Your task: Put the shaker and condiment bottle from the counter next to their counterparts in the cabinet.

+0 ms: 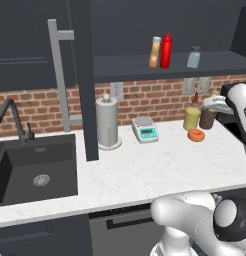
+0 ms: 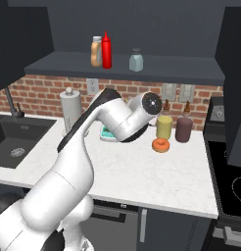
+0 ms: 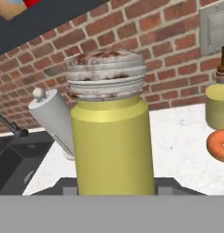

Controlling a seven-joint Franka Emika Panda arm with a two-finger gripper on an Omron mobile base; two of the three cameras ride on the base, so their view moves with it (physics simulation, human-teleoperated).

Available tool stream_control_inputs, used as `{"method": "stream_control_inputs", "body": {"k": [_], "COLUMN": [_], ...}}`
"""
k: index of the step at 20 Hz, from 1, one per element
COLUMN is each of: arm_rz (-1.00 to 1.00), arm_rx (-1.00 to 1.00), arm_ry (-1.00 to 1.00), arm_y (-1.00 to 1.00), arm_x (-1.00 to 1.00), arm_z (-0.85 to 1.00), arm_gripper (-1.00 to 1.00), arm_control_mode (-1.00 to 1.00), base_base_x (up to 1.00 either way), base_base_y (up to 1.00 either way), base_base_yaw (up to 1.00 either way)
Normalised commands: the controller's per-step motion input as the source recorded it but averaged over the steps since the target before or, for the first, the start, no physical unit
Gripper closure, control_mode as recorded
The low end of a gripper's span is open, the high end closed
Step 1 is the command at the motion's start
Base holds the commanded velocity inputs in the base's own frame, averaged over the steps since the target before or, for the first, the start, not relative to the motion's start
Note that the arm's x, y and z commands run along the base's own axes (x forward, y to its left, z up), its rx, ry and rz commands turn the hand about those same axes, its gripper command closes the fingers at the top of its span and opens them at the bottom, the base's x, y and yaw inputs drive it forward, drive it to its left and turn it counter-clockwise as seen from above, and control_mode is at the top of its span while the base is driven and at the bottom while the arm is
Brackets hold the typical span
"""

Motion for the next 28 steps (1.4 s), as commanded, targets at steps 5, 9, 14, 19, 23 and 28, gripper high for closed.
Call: {"method": "stream_control_inputs", "body": {"k": [5, 9, 14, 19, 23, 28], "arm_rz": [-0.23, -0.21, -0.07, 0.00, 0.00, 0.00], "arm_rx": [-0.26, -0.20, -0.07, -0.01, -0.06, -0.12], "arm_ry": [-0.37, -0.33, -0.17, 0.02, 0.00, 0.00], "arm_y": [-0.05, -0.11, 0.00, -0.04, -0.29, -0.54], "arm_x": [0.00, 0.00, -0.11, 0.24, 0.04, 0.00], "arm_z": [0.48, 0.54, 0.20, 0.33, 0.74, 0.72], "arm_gripper": [1.00, 1.00, 1.00, 1.00, 1.00, 1.00], "arm_control_mode": [-1.00, -1.00, -1.00, -1.00, -1.00, -1.00], "base_base_x": [0.00, 0.00, 0.00, 0.00, 0.00, 0.00], "base_base_y": [0.00, 0.00, 0.00, 0.00, 0.00, 0.00], "base_base_yaw": [0.00, 0.00, 0.00, 0.00, 0.00, 0.00]}}
